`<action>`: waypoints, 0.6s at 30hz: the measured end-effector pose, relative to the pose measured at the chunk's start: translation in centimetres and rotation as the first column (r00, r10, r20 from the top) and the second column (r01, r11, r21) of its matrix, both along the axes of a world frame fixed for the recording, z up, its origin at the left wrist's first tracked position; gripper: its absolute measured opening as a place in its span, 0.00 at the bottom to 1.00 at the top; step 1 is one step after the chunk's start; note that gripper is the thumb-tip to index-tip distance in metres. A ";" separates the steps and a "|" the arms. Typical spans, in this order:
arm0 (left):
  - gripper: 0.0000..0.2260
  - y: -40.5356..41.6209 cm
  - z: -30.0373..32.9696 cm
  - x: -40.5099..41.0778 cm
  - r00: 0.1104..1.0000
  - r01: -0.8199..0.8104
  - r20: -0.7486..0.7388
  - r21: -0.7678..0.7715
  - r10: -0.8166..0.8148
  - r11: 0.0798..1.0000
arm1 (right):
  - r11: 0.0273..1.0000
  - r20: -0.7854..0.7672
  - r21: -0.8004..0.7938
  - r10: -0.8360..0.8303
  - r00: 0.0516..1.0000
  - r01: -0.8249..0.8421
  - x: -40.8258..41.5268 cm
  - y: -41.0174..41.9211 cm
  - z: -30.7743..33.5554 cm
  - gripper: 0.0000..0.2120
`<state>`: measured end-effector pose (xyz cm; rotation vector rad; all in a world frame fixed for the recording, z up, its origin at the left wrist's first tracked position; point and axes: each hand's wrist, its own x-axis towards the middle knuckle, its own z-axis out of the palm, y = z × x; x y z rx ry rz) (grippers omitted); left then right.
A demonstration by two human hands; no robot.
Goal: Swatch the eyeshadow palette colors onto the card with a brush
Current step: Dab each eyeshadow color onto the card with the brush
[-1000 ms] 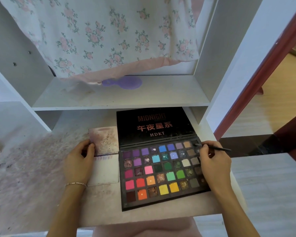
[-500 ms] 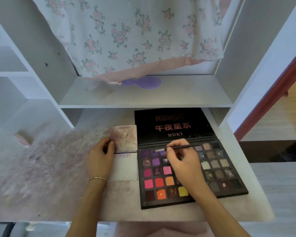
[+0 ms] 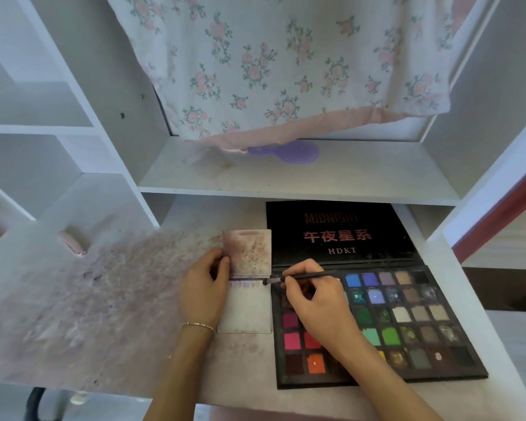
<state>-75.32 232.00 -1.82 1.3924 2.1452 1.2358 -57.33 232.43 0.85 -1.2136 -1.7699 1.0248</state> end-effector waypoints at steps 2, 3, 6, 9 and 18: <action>0.07 0.0 -0.1 0.0 1.000 -0.003 -0.006 0.004 0.003 1.000 | 1.000 -0.008 -0.005 0.001 1.000 -0.001 -0.1 0.0 0.0 0.07; 0.07 0.0 0.0 0.0 1.000 -0.002 -0.012 0.008 0.002 1.000 | 1.000 -0.009 -0.007 0.003 1.000 -0.003 -0.1 0.0 0.0 0.08; 0.07 0.0 0.0 0.1 1.000 -0.001 -0.011 0.007 0.001 1.000 | 1.000 0.006 -0.012 0.006 1.000 -0.006 -0.3 0.0 0.0 0.08; 0.08 0.0 0.0 0.1 1.000 0.002 0.001 0.003 -0.002 1.000 | 1.000 0.021 -0.025 0.010 1.000 -0.010 -0.3 0.1 0.0 0.08; 0.08 -0.1 0.1 0.2 1.000 -0.005 0.000 -0.005 0.005 1.000 | 0.998 0.031 -0.060 0.032 0.999 -0.030 -0.3 0.3 0.2 0.08</action>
